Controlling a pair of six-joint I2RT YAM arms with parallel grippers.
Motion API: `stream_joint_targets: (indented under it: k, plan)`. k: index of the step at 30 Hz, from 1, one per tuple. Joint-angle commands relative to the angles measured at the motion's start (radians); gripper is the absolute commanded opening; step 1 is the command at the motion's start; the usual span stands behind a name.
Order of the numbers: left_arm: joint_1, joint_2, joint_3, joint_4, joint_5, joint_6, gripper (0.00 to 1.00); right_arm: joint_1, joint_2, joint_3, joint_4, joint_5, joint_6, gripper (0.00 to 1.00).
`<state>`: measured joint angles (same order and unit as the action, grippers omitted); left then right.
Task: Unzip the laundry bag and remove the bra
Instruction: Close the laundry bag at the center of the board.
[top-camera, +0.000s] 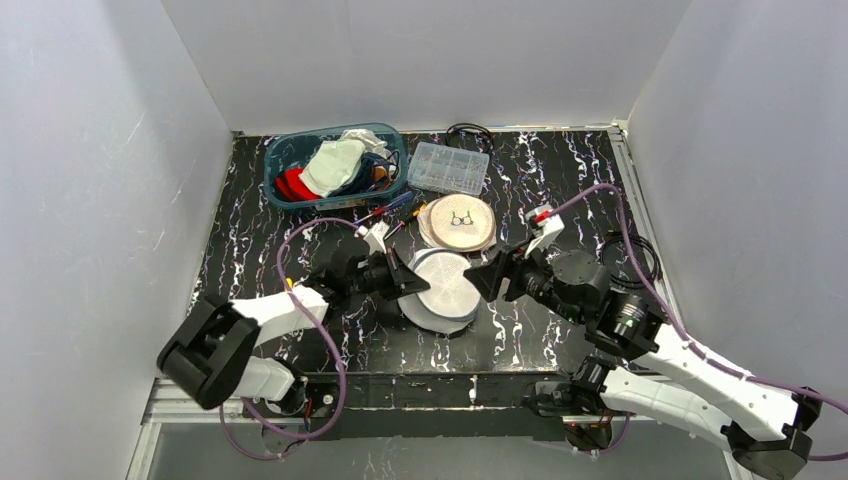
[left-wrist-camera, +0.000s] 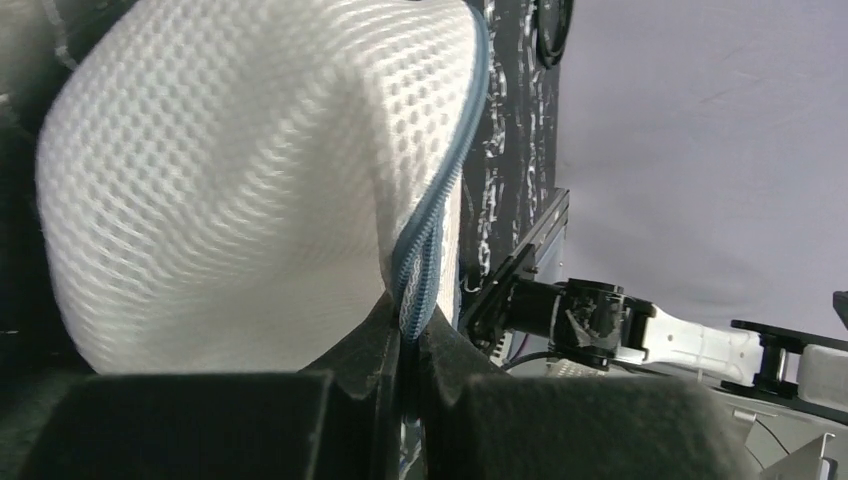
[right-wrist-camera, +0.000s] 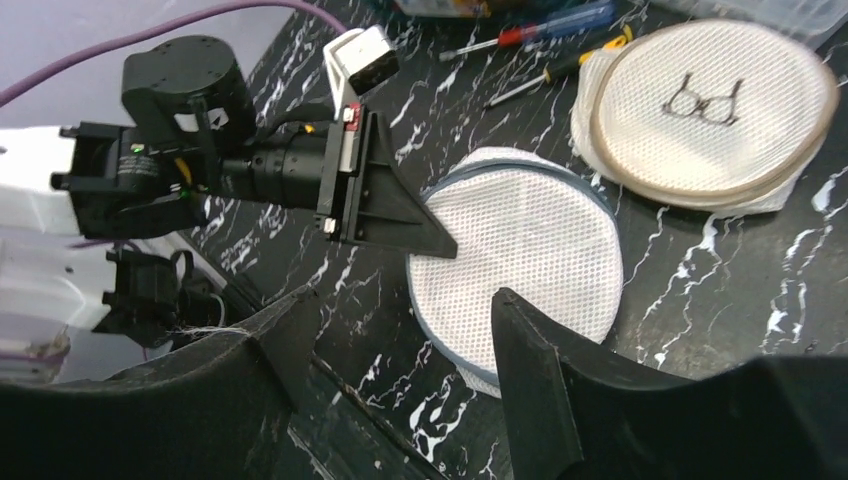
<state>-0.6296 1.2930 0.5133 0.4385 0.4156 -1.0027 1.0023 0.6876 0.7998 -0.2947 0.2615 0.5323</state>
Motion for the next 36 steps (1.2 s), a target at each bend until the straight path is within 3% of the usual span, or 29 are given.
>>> stream_joint_targets:
  k: [1,7,9,13,17,18,21,27,30,33,36]
  plan:
    - [0.045,0.081,-0.079,0.436,0.135,-0.067,0.0,-0.002,0.017,-0.078,0.146,-0.083,-0.013,0.7]
    - [0.074,0.102,-0.162,0.504,0.132,-0.06,0.0,-0.001,0.128,-0.163,0.309,-0.089,0.029,0.65]
    - [0.08,0.084,-0.203,0.503,0.117,-0.063,0.0,-0.002,0.165,-0.17,0.308,-0.005,0.063,0.62]
    - [0.082,0.024,-0.254,0.499,0.106,-0.048,0.0,-0.037,0.182,-0.22,0.296,0.104,0.098,0.8]
    - [0.082,-0.046,-0.265,0.499,0.109,-0.054,0.0,-0.185,0.177,-0.317,0.357,-0.132,0.171,0.91]
    - [0.082,-0.067,-0.265,0.499,0.11,-0.056,0.0,-0.224,0.173,-0.352,0.4,-0.202,0.199,0.97]
    - [0.083,-0.097,-0.261,0.499,0.116,-0.061,0.0,-0.309,0.172,-0.473,0.582,-0.411,0.298,0.99]
    - [0.082,-0.113,-0.249,0.499,0.124,-0.071,0.0,-0.35,0.216,-0.612,0.912,-0.529,0.479,0.98]
    - [0.082,-0.102,-0.245,0.5,0.126,-0.072,0.0,-0.35,0.265,-0.635,1.01,-0.543,0.518,0.88]
    - [0.082,-0.094,-0.246,0.5,0.128,-0.074,0.0,-0.35,0.307,-0.646,1.077,-0.545,0.54,0.6]
    - [0.082,-0.101,-0.252,0.499,0.122,-0.08,0.0,-0.352,0.3,-0.625,1.027,-0.536,0.505,0.38]
